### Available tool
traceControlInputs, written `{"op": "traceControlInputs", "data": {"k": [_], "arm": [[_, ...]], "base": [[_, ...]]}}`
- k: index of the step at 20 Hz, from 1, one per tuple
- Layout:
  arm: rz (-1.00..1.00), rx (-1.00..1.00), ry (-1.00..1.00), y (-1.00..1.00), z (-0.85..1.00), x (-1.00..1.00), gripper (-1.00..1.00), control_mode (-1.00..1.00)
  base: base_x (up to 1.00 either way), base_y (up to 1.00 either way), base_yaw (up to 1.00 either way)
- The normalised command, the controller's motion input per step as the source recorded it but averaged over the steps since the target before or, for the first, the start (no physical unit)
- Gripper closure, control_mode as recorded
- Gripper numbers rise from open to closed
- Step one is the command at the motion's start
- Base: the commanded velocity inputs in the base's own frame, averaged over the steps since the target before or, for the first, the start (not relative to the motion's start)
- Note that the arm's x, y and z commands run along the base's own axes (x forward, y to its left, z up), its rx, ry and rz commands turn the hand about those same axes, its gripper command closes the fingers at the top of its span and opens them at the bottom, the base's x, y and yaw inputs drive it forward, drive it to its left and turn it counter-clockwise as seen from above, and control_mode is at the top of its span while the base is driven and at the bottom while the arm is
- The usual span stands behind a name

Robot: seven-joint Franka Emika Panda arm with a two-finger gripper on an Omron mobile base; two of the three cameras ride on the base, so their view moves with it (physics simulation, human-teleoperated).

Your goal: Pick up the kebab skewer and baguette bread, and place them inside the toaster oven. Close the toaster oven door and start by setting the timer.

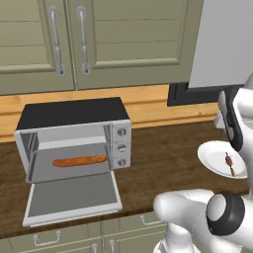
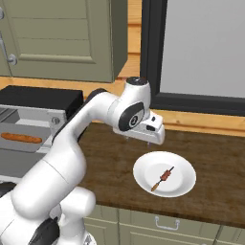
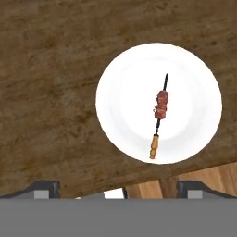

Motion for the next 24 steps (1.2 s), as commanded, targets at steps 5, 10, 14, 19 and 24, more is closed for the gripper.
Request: {"op": "traceControlInputs", "data": {"k": [5, 10, 14, 19, 24], "arm": [[0.0, 0.01, 0.17, -0.42, -0.19, 0.0, -1.0, -1.0], [0.0, 0.0, 0.16, -0.13, -0.42, 0.02, -1.0, -1.0], [0.0, 0.02, 0.12, -0.24, -0.51, 0.01, -1.0, -1.0], [0.0, 0.06, 0.14, -0.28, -0.39, 0.0, -1.0, -1.0], [0.0, 0.03, 0.04, -0.21, -0.36, 0.13, -1.0, -1.0]], "base": [[0.0, 0.0, 0.0], [0.0, 0.0, 0.0], [0.0, 0.0, 0.0], [0.0, 0.0, 0.0], [0.0, 0.0, 0.0]]}}
